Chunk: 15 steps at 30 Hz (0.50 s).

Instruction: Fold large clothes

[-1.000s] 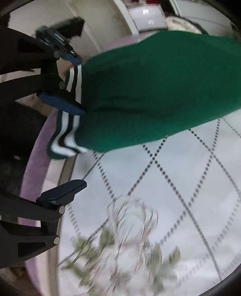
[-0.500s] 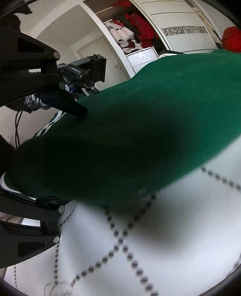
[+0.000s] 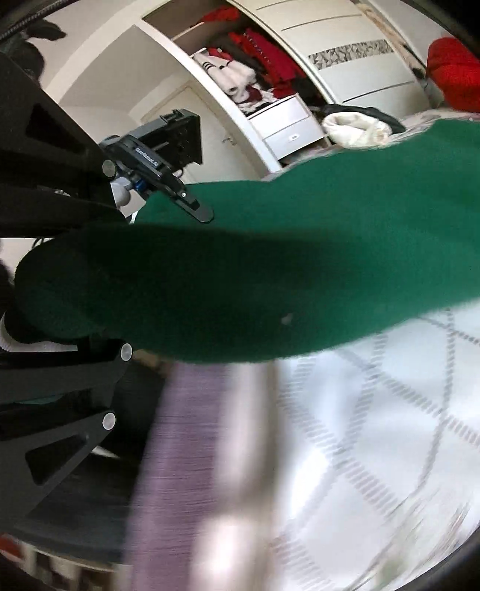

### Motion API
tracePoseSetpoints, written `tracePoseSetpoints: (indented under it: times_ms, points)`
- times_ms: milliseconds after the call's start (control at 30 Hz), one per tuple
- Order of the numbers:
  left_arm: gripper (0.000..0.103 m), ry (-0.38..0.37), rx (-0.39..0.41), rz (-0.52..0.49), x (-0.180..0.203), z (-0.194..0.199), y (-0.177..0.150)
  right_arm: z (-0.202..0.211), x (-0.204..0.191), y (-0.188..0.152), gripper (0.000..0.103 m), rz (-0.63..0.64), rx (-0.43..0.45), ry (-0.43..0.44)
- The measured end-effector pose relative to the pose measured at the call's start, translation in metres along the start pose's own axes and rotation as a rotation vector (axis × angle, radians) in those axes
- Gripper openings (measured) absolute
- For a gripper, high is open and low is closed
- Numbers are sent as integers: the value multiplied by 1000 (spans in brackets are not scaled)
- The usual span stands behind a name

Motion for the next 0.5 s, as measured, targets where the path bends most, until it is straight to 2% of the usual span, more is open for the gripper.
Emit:
tracePoseSetpoints:
  times_ms: [133,233,267,333,400,500]
  points:
    - [10,-25,-68,83,21,42,-18,42,-21,-61,18,-88,-55,51]
    - [10,-32,-74,107,49,52,4,57,-48,-84,18,-121,-80,92]
    - [10,-45,-76,109,59,52,16,82,-58,-71,18,-129,-82,104]
    - [10,-49,-57,111,73,50,37,94,-76,-59,18,-127,-80,138]
    - [10,-57,-41,115,92,39,62,95,-103,-34,18,-130,-63,159]
    - [10,-76,-16,112,114,25,101,106,-119,0,18,-163,-44,197]
Point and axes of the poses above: each gripper's, at about its wrist camera, not at the fingertips, and z roughly against the way its jaws point, x to its right, y to its top, the point moved 9 cm from there along -z, roughly the way its jaws point, and after that the axes turned 6 degrees about x, right-handed, at the moved point
